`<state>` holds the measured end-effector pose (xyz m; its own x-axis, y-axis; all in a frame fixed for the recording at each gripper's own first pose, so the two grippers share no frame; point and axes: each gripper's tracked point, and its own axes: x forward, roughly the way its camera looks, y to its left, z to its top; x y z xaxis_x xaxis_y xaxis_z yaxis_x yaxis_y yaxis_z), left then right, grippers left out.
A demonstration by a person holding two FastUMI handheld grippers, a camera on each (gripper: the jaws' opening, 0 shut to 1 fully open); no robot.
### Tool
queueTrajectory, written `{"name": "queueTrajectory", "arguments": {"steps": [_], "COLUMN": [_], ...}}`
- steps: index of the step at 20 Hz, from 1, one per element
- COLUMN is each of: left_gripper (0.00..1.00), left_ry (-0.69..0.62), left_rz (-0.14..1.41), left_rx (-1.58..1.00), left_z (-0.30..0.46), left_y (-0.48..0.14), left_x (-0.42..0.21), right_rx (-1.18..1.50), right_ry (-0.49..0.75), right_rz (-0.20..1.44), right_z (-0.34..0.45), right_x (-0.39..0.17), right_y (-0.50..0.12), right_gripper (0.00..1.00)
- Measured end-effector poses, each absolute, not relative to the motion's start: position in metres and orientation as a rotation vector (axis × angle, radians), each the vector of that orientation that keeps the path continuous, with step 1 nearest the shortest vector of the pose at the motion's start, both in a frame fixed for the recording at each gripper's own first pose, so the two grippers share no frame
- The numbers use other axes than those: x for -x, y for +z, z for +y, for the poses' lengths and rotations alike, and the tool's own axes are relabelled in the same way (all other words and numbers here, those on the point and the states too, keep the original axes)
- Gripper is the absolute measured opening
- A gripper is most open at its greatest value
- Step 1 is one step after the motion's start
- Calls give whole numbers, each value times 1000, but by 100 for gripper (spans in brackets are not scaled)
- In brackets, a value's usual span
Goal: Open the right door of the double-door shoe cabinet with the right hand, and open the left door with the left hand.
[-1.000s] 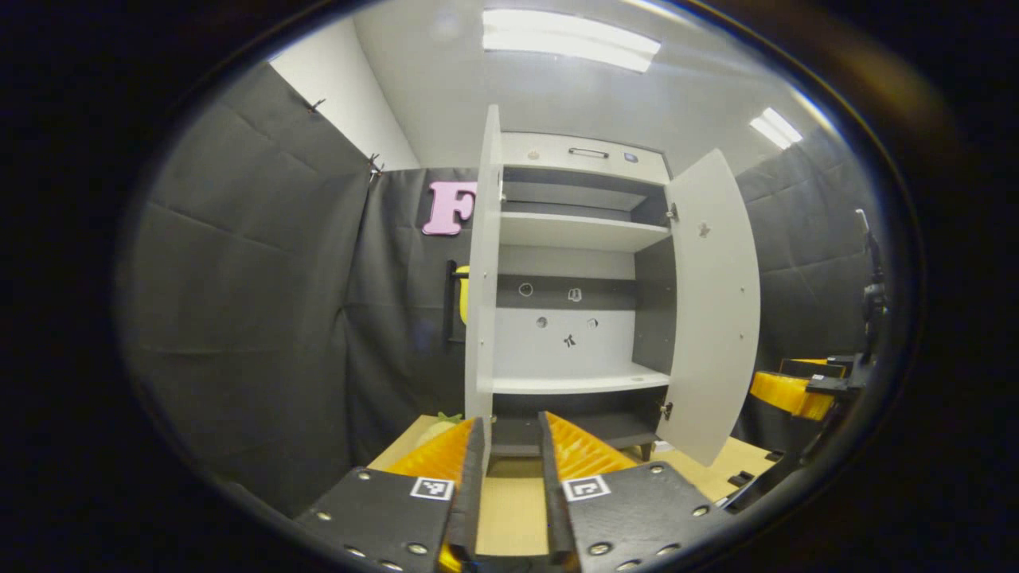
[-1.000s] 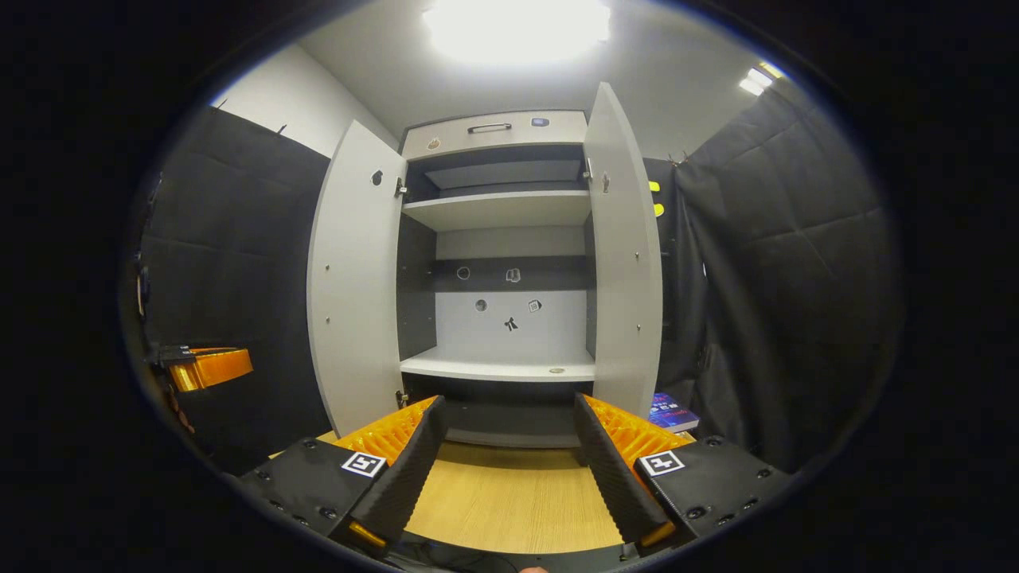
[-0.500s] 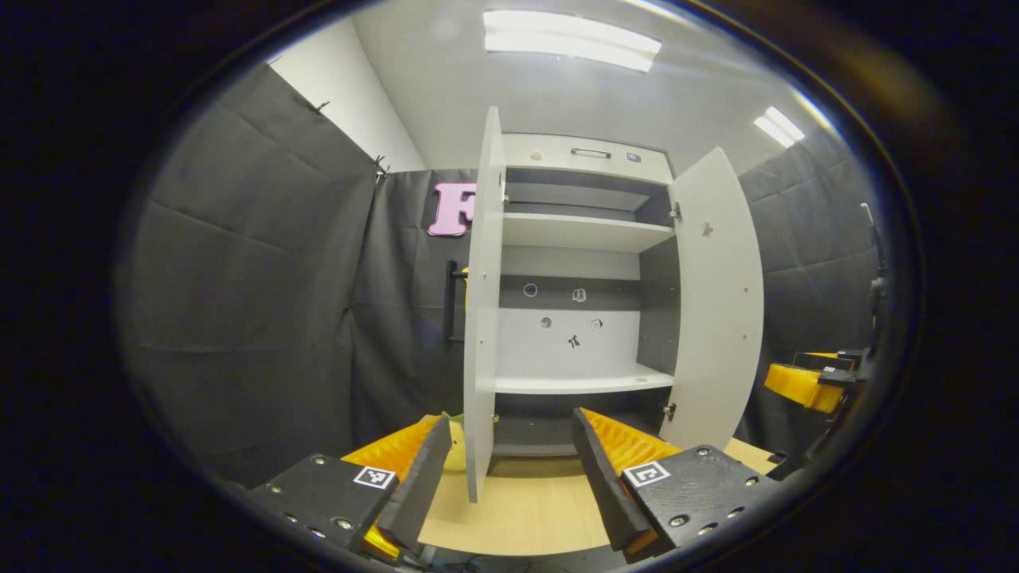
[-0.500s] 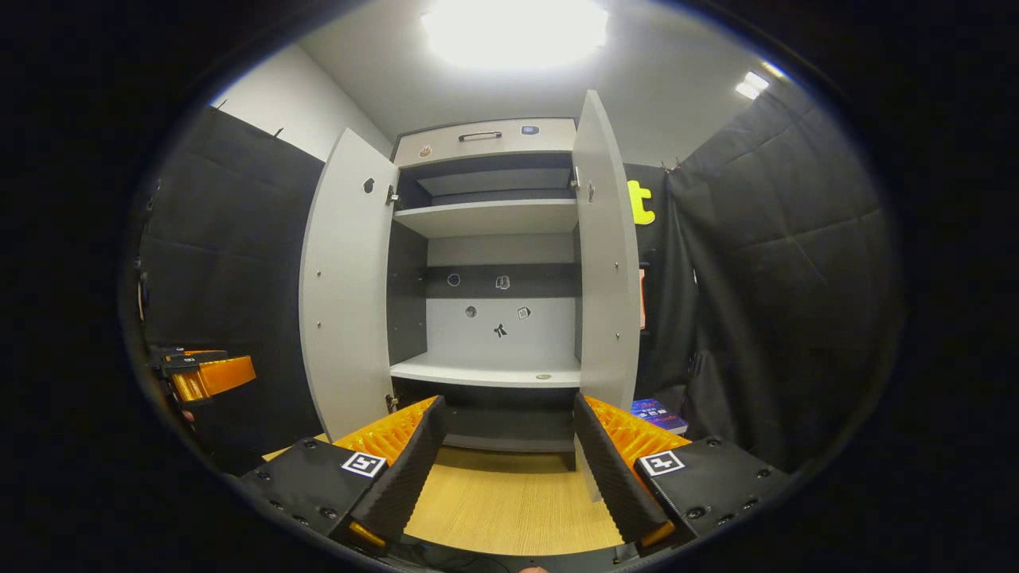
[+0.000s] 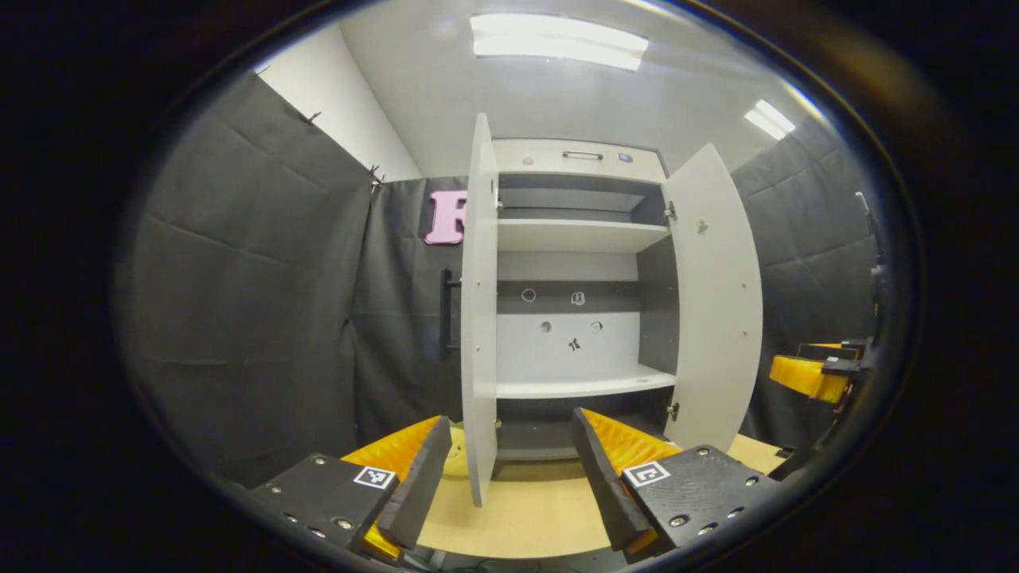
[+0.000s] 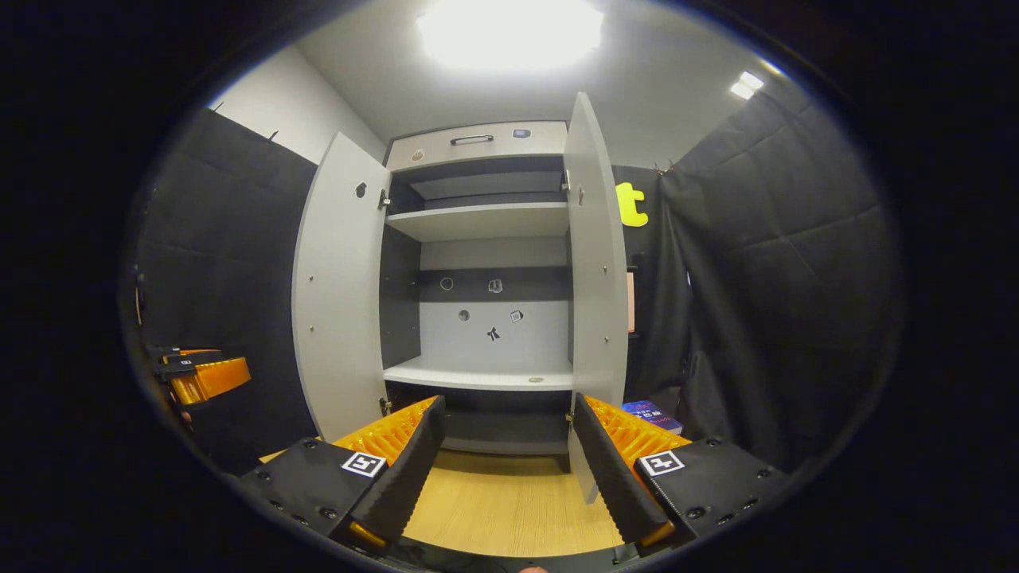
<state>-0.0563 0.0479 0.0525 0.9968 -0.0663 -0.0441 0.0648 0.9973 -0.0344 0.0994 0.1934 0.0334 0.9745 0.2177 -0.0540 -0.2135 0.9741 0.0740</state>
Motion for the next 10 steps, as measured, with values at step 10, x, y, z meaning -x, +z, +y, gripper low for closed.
{"name": "queueTrajectory", "arguments": {"steps": [10], "left_gripper": [88], "left_ry": [-71], "left_rz": [28], "left_rx": [-9], "left_z": [41], "left_y": [55], "left_x": [52], "right_rx": [-69], "right_ry": [209], "right_rz": [61], "right_z": [190], "right_x": [-105], "right_y": [32], "right_gripper": [99]}}
